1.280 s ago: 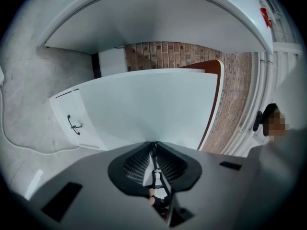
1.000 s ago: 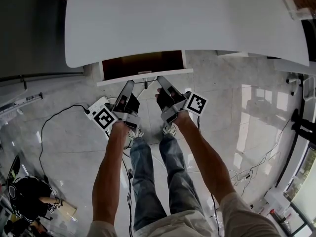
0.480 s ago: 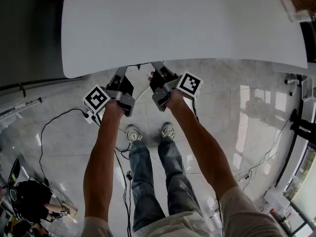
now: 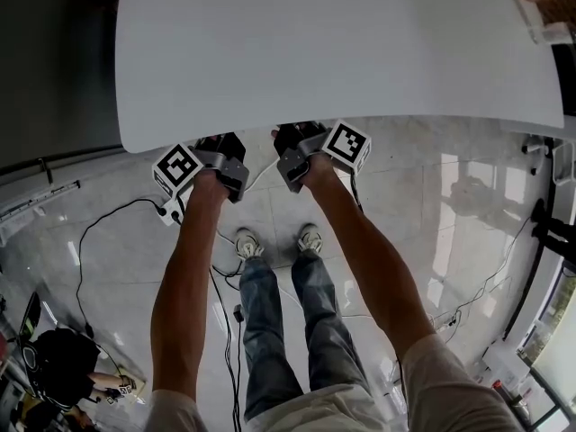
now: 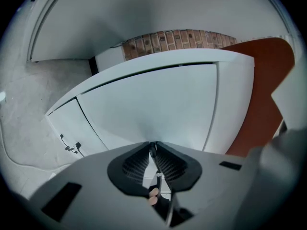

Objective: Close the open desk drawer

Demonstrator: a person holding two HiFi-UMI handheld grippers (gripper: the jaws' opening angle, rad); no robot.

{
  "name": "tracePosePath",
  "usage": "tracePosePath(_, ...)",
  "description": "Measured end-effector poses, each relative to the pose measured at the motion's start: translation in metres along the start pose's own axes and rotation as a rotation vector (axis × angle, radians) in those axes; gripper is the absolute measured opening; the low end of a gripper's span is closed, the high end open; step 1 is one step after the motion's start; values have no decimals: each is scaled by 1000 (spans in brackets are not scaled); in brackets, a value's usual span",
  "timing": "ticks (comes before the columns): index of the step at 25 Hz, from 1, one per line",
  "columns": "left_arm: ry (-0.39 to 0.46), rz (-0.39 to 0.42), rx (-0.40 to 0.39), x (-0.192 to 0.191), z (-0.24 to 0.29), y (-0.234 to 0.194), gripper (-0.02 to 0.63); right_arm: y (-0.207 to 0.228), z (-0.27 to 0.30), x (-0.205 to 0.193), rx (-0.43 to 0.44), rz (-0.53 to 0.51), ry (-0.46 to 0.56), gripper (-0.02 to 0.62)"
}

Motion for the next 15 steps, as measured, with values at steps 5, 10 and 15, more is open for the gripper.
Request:
tracePosePath(5, 3, 25, 9, 2, 3, -7, 111, 11, 5, 3, -16, 3, 6, 120)
tracePosePath(10, -1, -8, 60, -7, -15, -25, 232, 32, -12, -9, -47, 50, -35, 261)
tracePosePath(15, 14, -18, 82, -22, -45, -22, 232, 24, -40, -20, -55, 50, -36, 259)
Point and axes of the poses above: the fingertips, and each gripper's own axes: z forward along the fingers, y to its right, x out of its top, the point moved 3 cm from there along -z, backward along the fingers, and after that the axes turned 1 degree about z, right-handed, at the moved point
